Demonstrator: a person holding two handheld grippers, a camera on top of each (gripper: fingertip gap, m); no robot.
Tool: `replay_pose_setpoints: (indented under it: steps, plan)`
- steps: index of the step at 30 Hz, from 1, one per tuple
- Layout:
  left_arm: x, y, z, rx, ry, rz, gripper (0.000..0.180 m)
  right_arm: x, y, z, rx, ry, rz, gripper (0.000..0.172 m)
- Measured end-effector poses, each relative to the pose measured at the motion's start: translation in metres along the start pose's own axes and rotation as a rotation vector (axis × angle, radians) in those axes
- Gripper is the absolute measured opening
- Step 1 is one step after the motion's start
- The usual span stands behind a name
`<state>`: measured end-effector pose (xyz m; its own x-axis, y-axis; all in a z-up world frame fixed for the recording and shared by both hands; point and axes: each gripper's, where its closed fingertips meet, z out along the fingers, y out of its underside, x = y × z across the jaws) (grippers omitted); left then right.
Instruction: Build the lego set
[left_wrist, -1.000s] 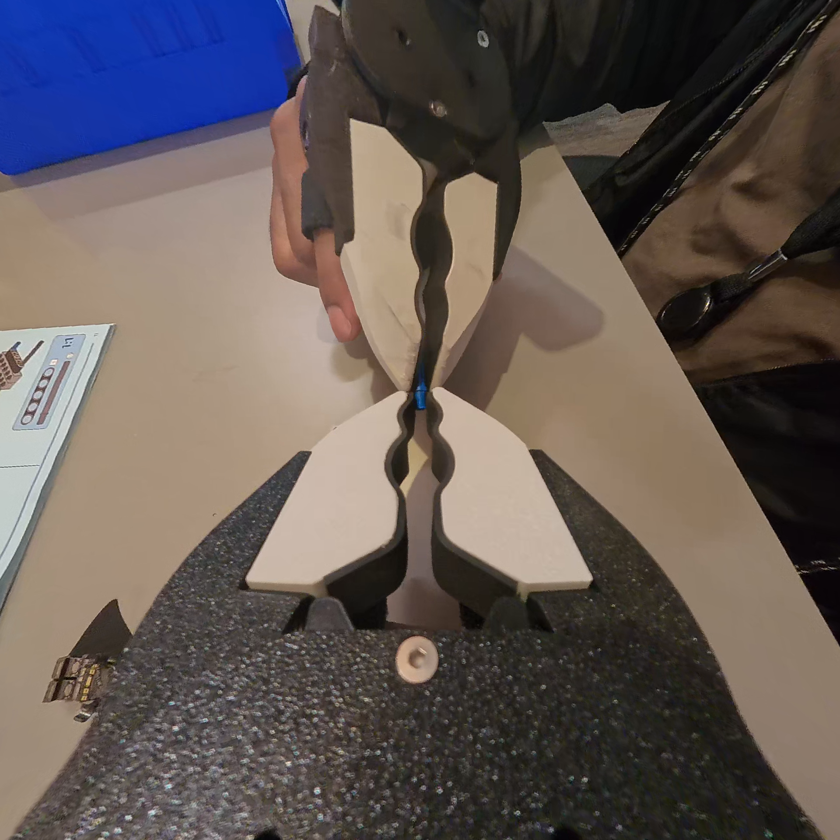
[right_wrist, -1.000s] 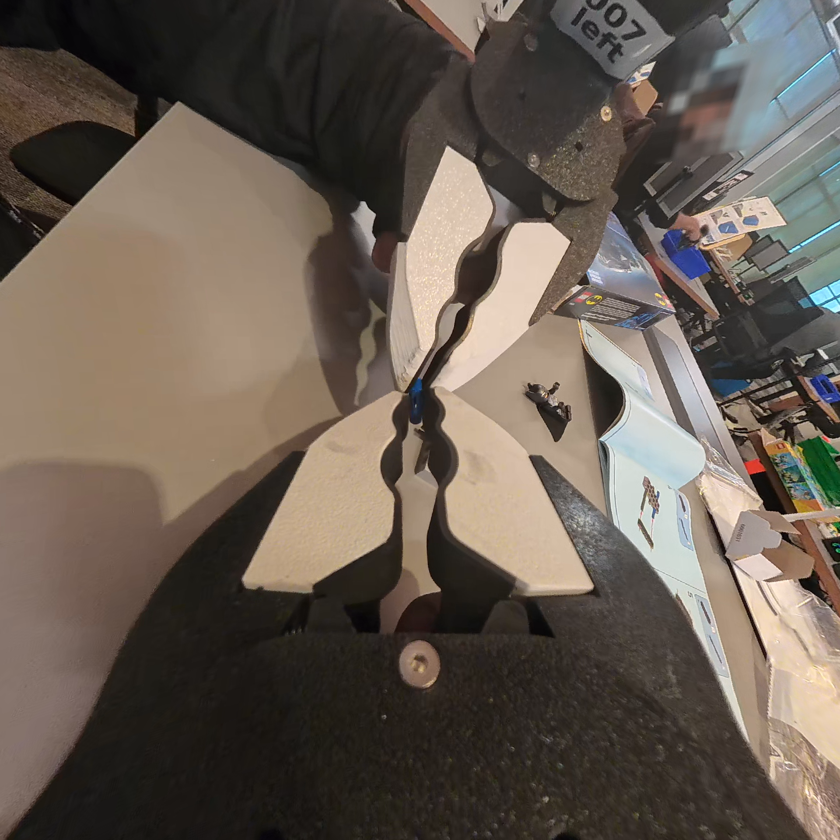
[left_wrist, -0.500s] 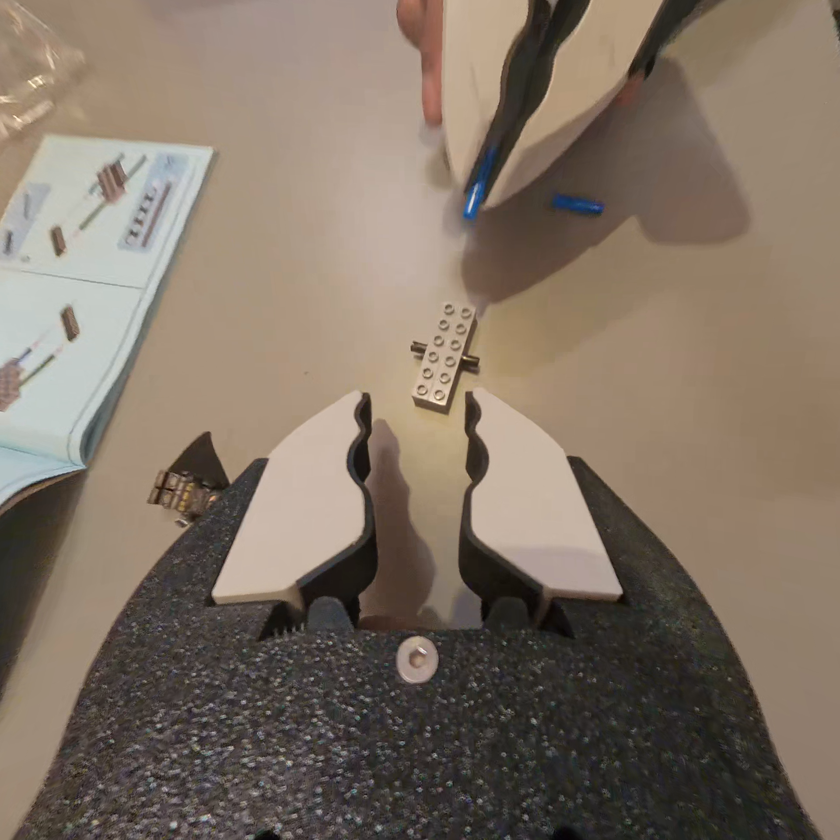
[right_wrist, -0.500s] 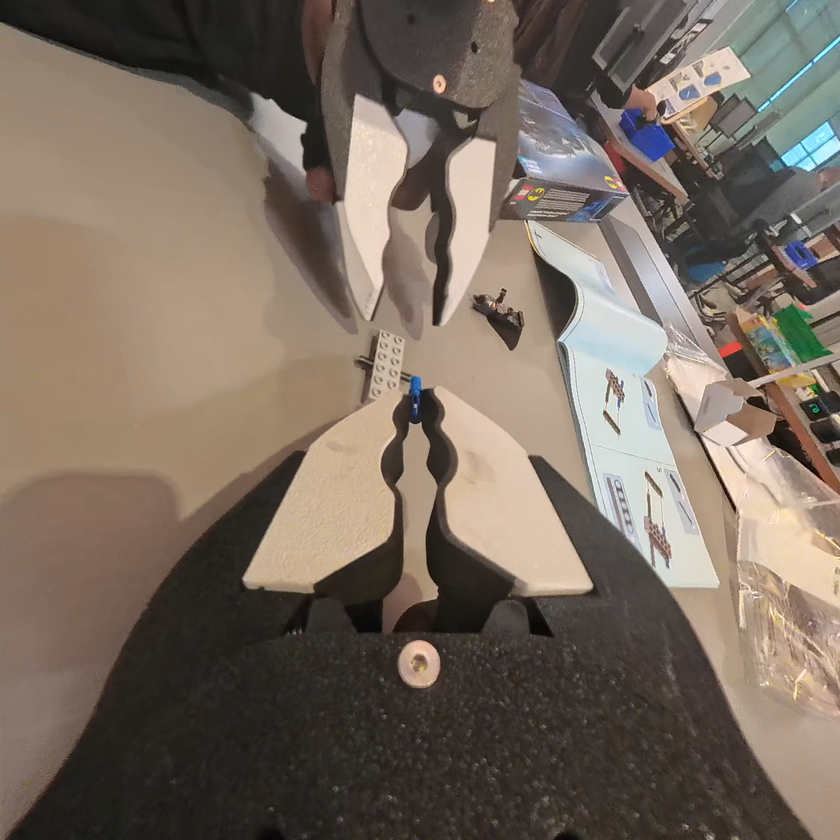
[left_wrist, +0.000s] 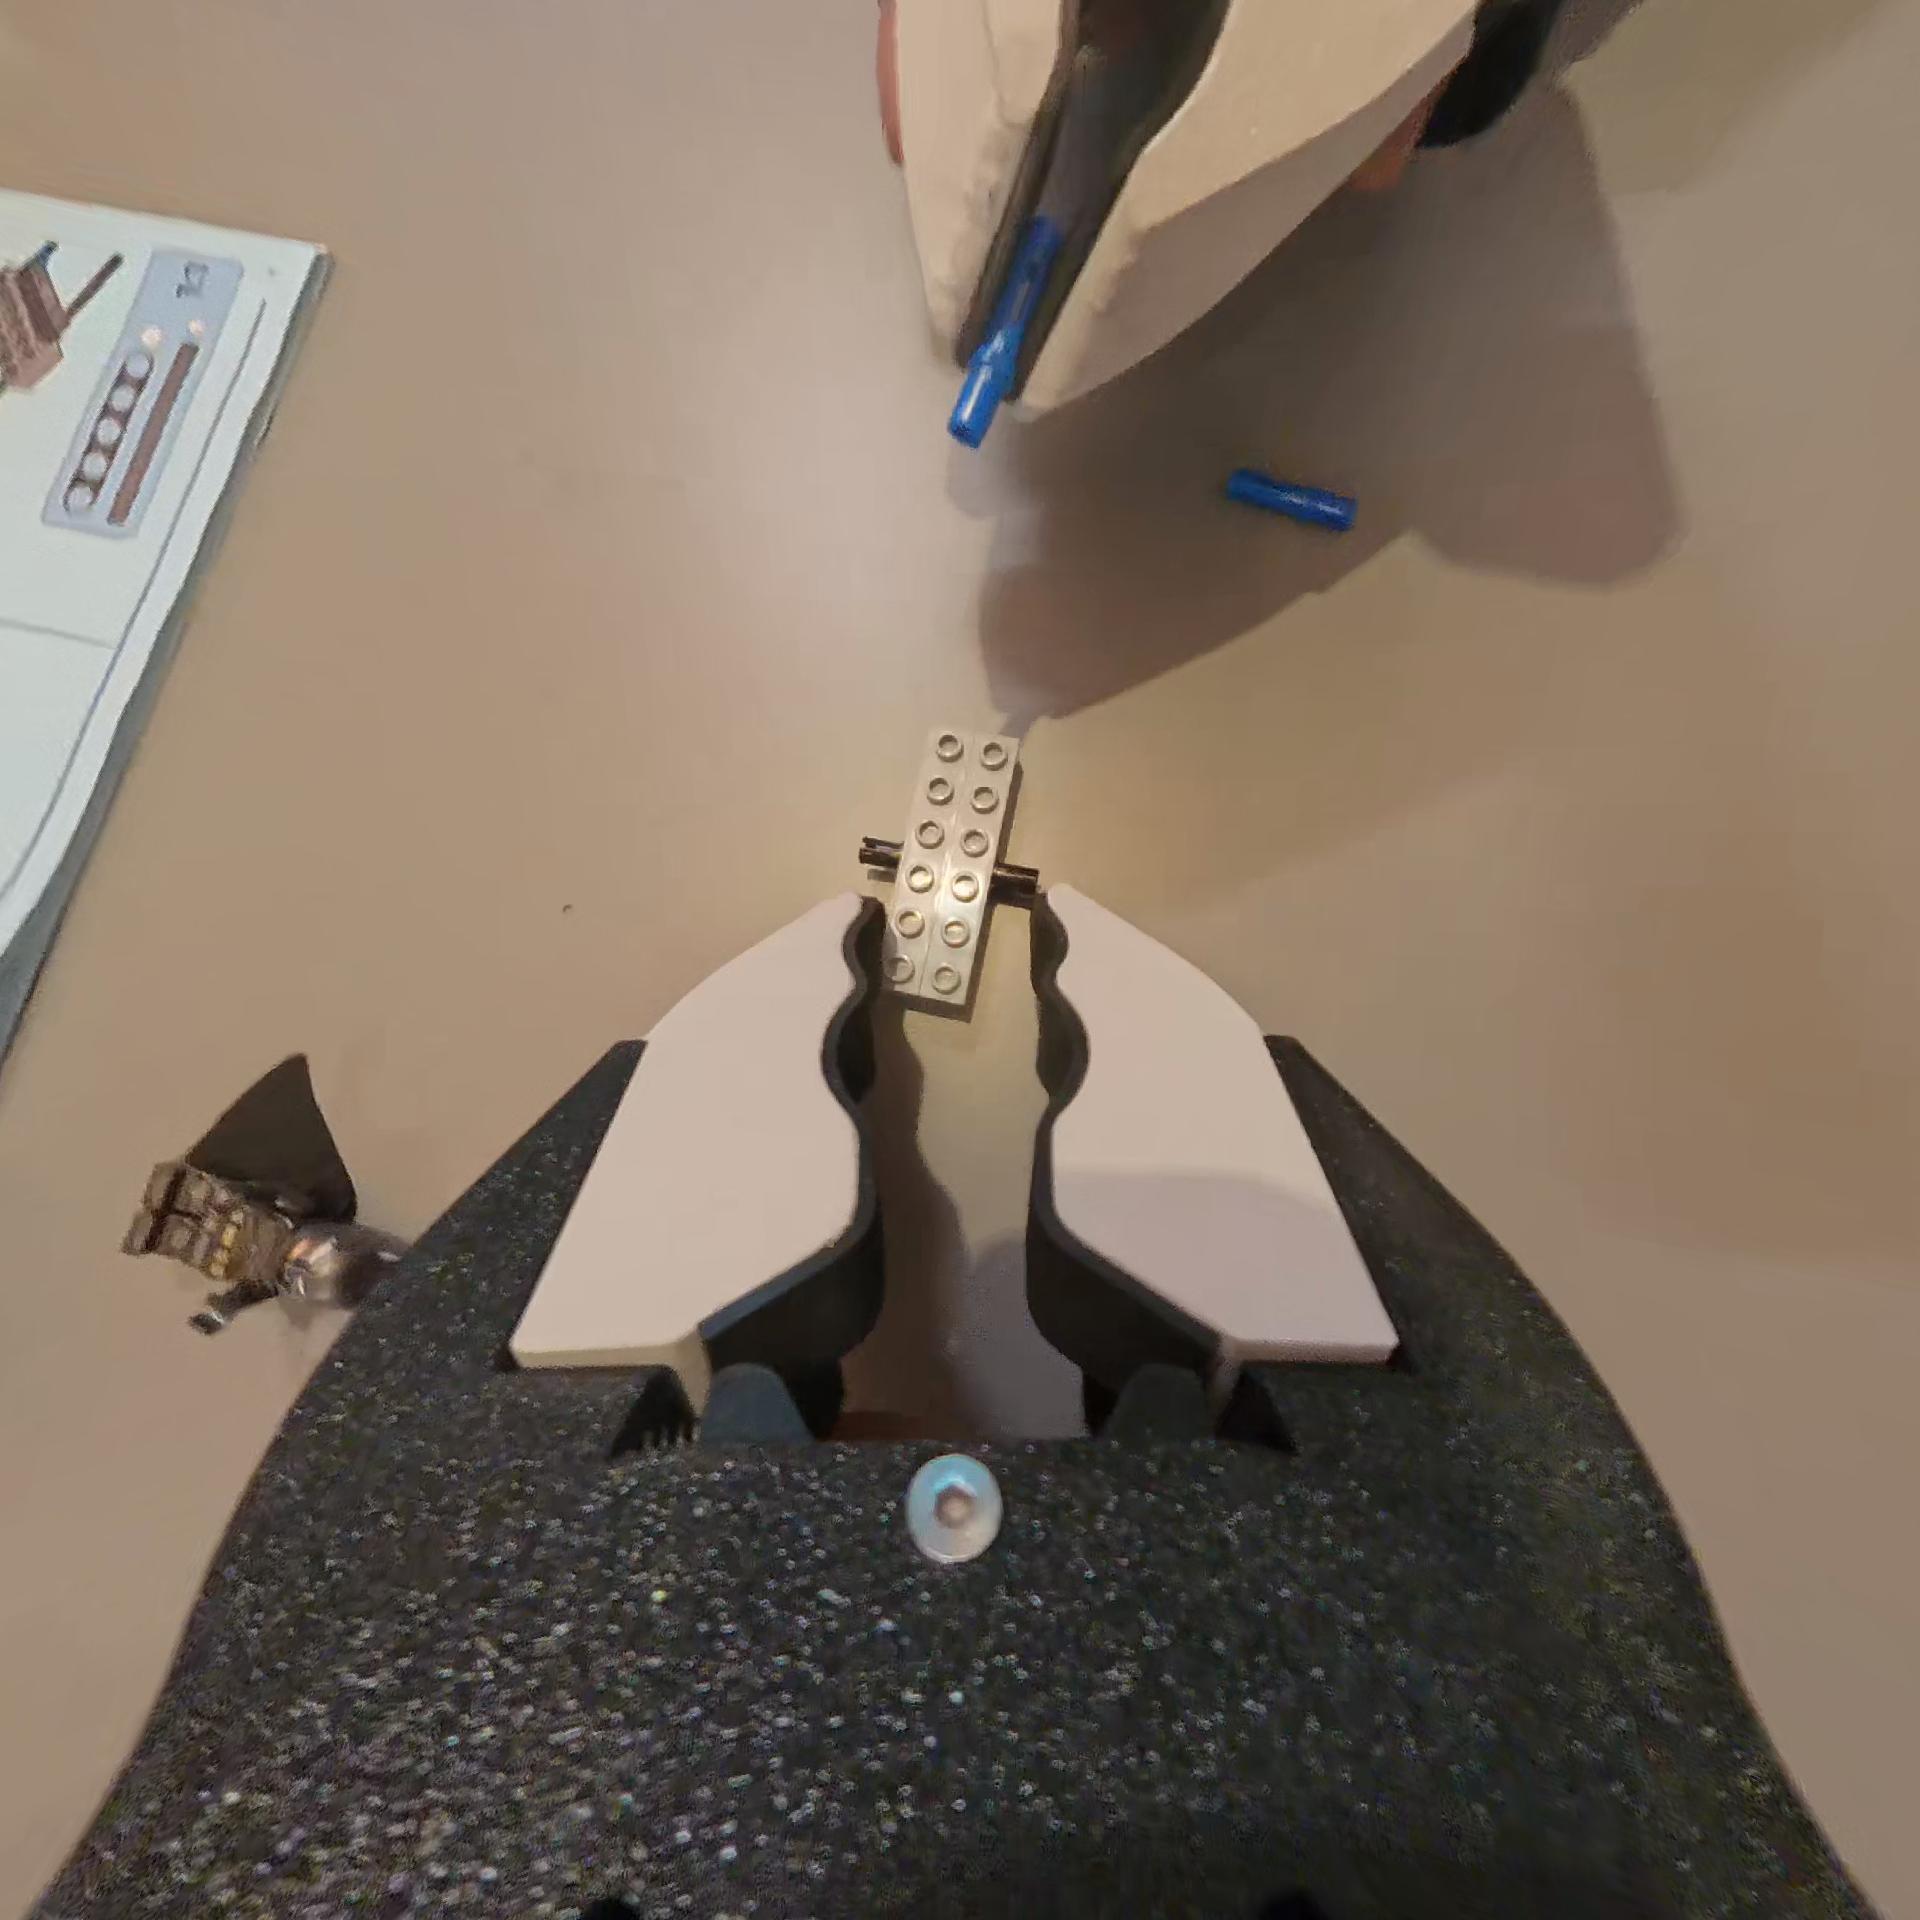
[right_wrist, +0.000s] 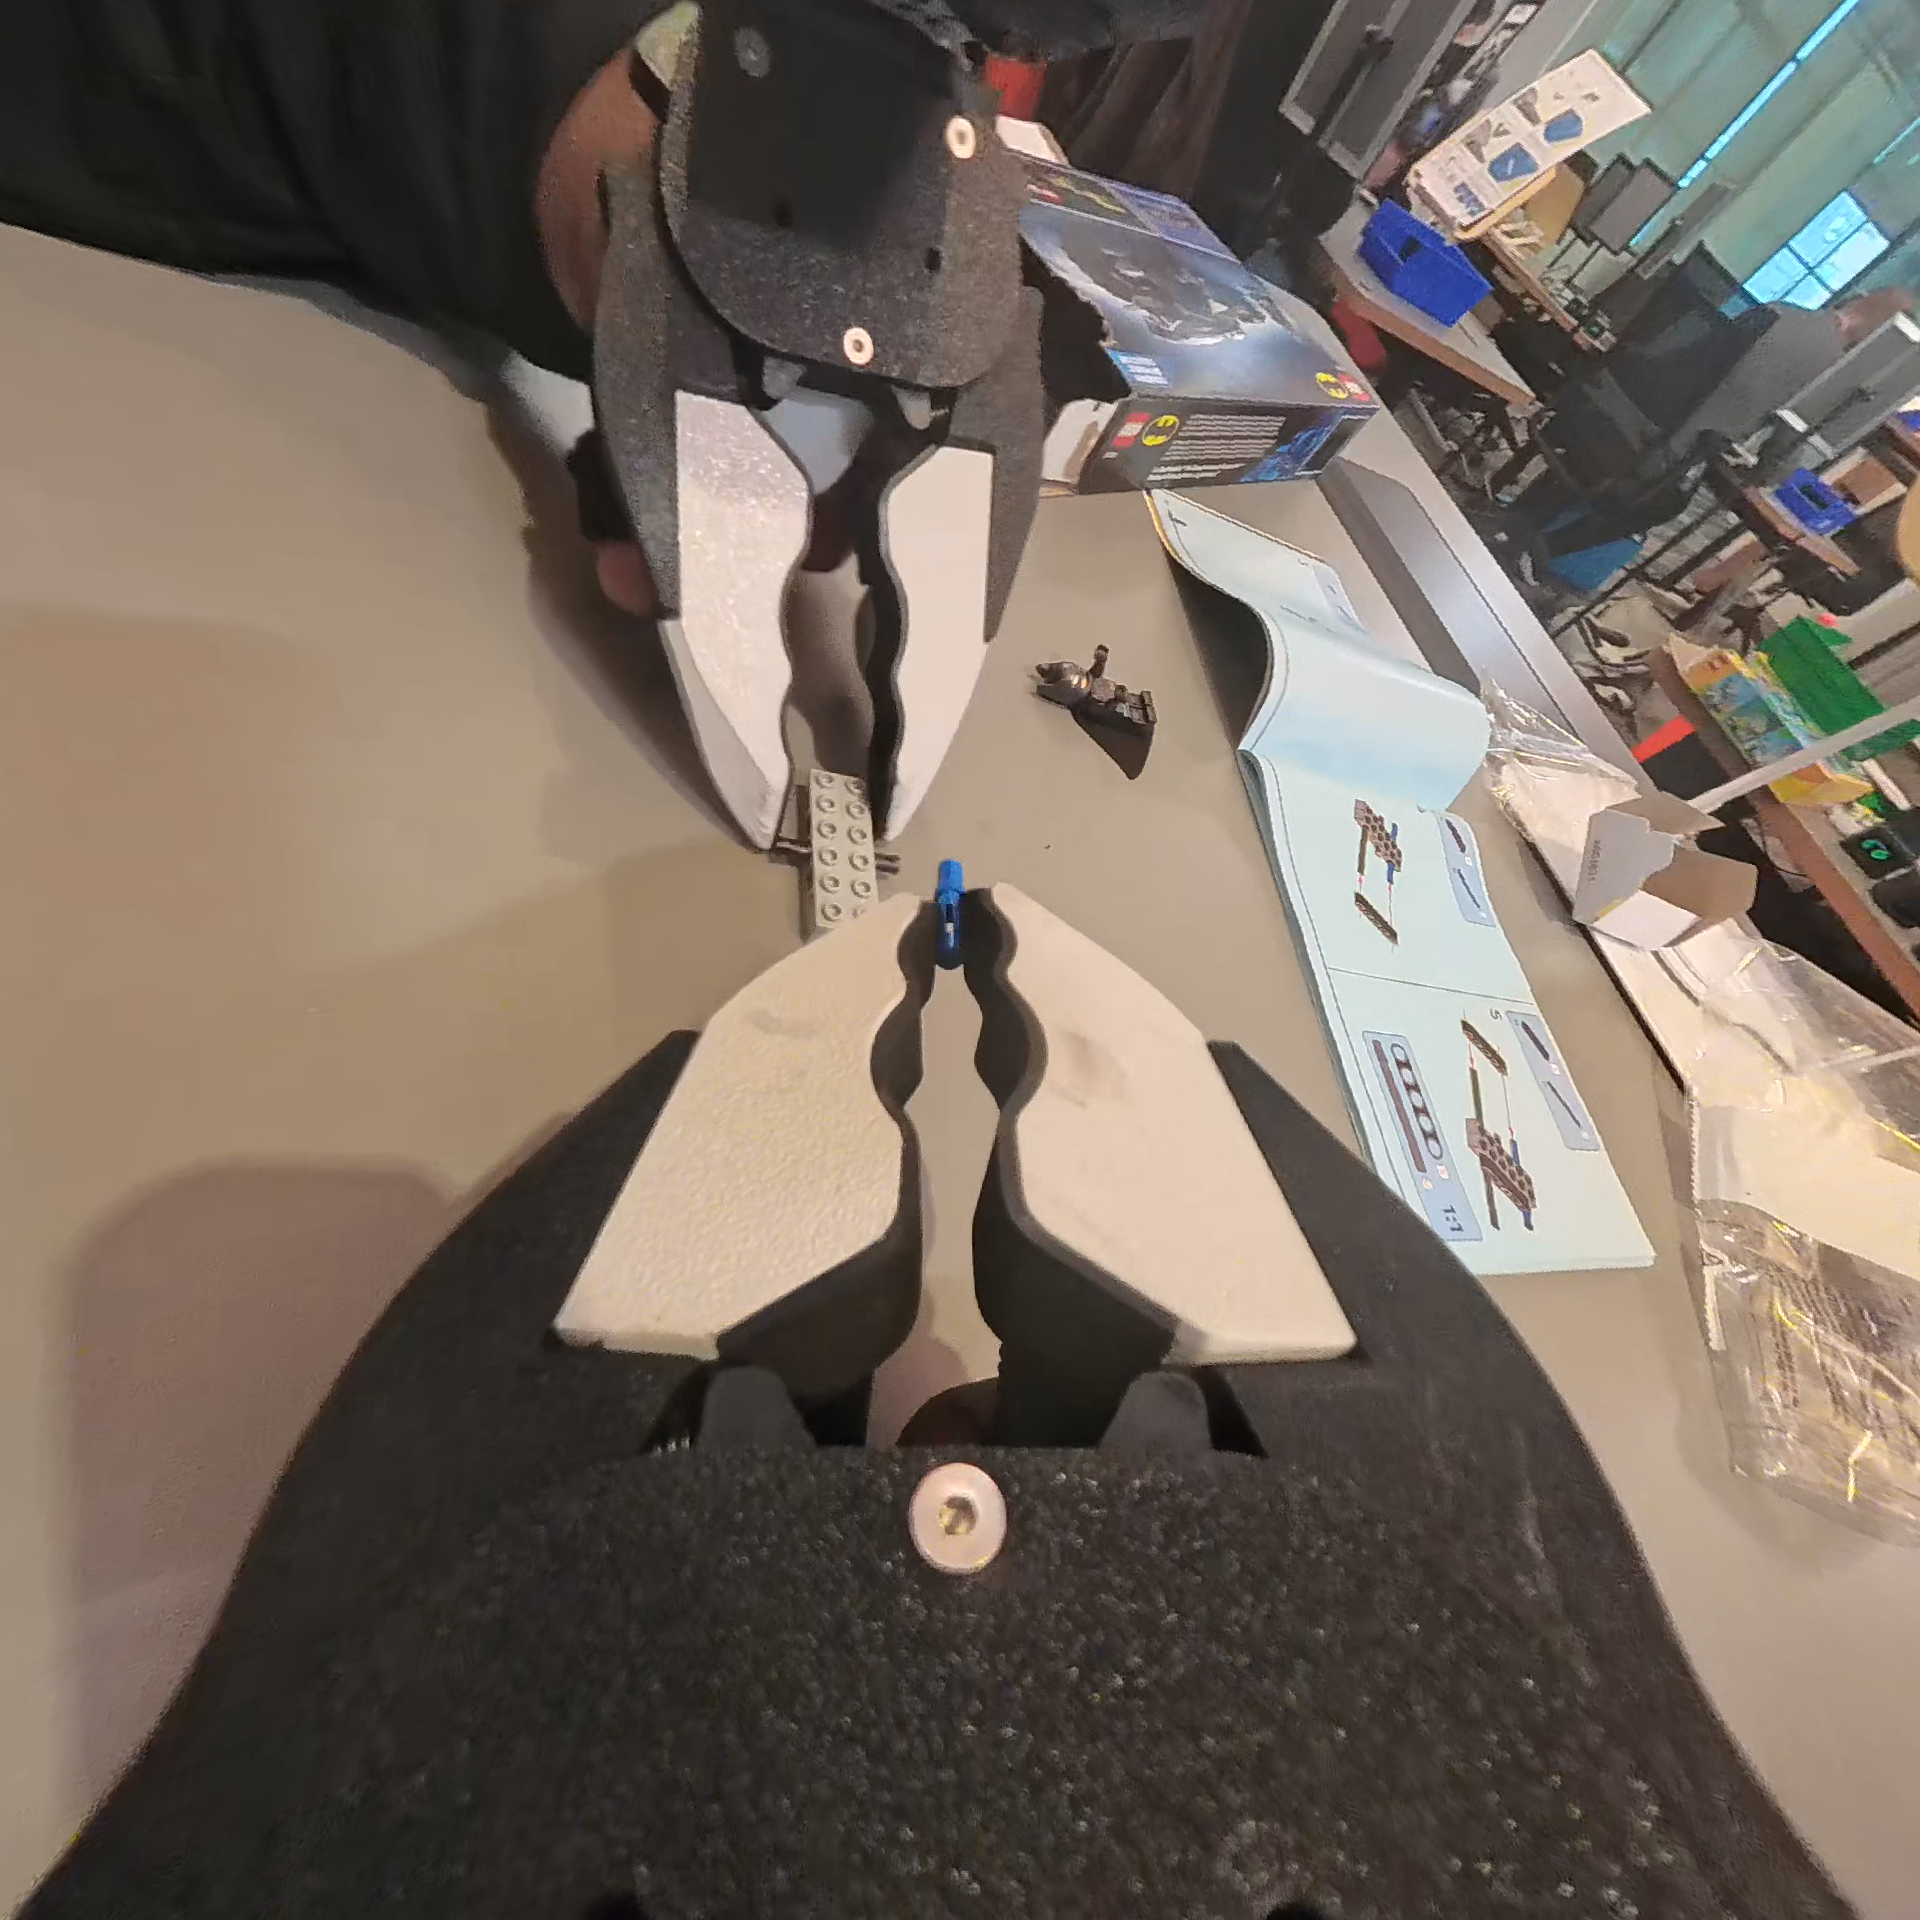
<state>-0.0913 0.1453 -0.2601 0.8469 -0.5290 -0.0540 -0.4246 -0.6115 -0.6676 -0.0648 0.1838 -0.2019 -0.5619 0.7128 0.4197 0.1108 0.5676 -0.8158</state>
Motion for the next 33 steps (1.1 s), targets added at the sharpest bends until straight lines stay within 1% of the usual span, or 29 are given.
replay_pose_setpoints:
  steps: [4,6,8,11,14,15,19,21,24,25,26,28,30,33]
  plan:
    - [0.003,-0.002,0.001,-0.041,-0.066,-0.175,0.027,0.005,0.004,-0.004,-0.029,0.054,0.016,0.005]
    - [0.014,-0.007,0.002,-0.021,-0.056,-0.250,0.027,0.006,0.008,-0.006,-0.043,0.064,0.027,0.005]
    - [0.026,-0.010,0.001,-0.009,-0.042,-0.256,0.029,0.006,0.011,-0.008,-0.045,0.065,0.029,0.005]
    - [0.028,-0.011,-0.009,0.002,-0.066,-0.232,0.039,0.005,0.014,-0.010,-0.048,0.064,0.034,0.005]
    - [0.024,-0.008,-0.016,-0.012,-0.059,-0.168,0.044,0.002,0.013,-0.012,-0.039,0.052,0.029,0.005]
    - [0.023,-0.009,-0.017,-0.011,-0.054,-0.114,0.045,0.000,0.012,-0.012,-0.035,0.049,0.025,0.005]
    - [0.016,-0.012,-0.016,-0.034,-0.049,0.192,0.048,-0.003,0.012,-0.013,-0.039,0.045,0.018,0.005]
    - [0.016,-0.008,-0.010,-0.112,-0.017,0.232,0.046,-0.004,0.014,-0.014,-0.048,0.050,0.022,0.005]
    - [0.016,-0.004,-0.001,-0.210,0.003,0.191,0.040,-0.004,0.017,-0.016,-0.063,0.064,0.042,0.005]
    - [0.017,-0.005,0.001,-0.216,0.011,0.179,0.038,-0.004,0.017,-0.017,-0.067,0.070,0.048,0.005]
    - [0.018,-0.007,0.003,-0.214,0.014,0.161,0.037,-0.004,0.018,-0.018,-0.069,0.075,0.054,0.005]
    - [0.022,-0.007,0.005,-0.219,0.030,0.117,0.030,-0.004,0.018,-0.019,-0.077,0.088,0.074,0.005]
    - [0.029,-0.009,0.008,-0.206,0.043,0.059,0.017,-0.006,0.018,-0.021,-0.086,0.103,0.101,0.005]
    - [0.031,-0.016,0.013,-0.125,-0.013,-0.052,0.016,-0.010,0.019,-0.023,-0.117,0.137,0.136,0.005]
